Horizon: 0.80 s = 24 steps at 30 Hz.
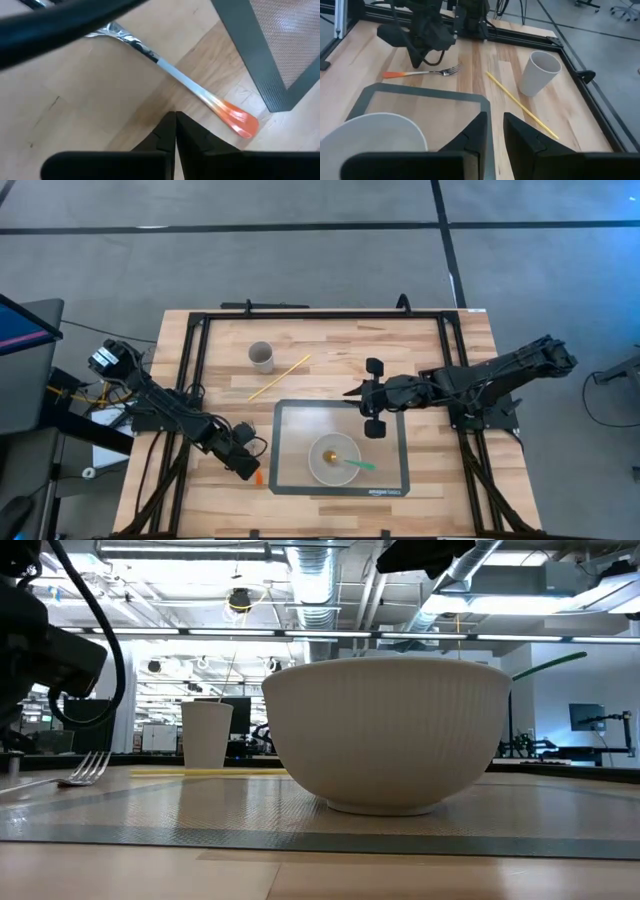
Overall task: Pick & Place Utensil
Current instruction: Put the orange fork into the gray bowl
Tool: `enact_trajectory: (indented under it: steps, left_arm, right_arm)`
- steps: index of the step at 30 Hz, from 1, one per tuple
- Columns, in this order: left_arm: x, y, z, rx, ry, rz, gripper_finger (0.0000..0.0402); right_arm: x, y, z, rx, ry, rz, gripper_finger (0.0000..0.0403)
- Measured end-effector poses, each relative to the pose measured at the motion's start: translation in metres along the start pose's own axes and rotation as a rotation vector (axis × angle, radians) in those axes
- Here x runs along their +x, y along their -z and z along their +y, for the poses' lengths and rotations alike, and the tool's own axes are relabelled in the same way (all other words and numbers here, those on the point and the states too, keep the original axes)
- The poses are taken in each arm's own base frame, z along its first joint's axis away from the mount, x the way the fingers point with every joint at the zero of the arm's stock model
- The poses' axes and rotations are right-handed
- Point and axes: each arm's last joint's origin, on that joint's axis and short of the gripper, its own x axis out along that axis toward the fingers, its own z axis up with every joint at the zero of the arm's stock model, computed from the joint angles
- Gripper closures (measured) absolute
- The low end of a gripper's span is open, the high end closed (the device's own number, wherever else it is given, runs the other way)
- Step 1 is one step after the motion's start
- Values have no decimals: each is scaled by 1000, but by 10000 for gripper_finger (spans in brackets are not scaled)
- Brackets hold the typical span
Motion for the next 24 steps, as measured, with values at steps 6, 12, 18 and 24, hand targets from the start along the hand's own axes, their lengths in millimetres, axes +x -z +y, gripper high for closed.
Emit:
enact_trajectory:
  steps: [6,12,18,24]
  left_arm:
    - [-8,-2,-3,-60,46,-46,368]
    - [-13,-7,-4,-84,69,-121,332]
    - [0,-18,-2,-172,19,-166,308]
    - [6,-18,-2,-231,4,-152,311]
  right_arm:
    - [0,0,1,0,-21,-1,347]
    - [0,0,1,0,-21,-1,347]
    - [0,0,1,-1,-21,1,347]
    - [0,1,1,-3,-22,8,347]
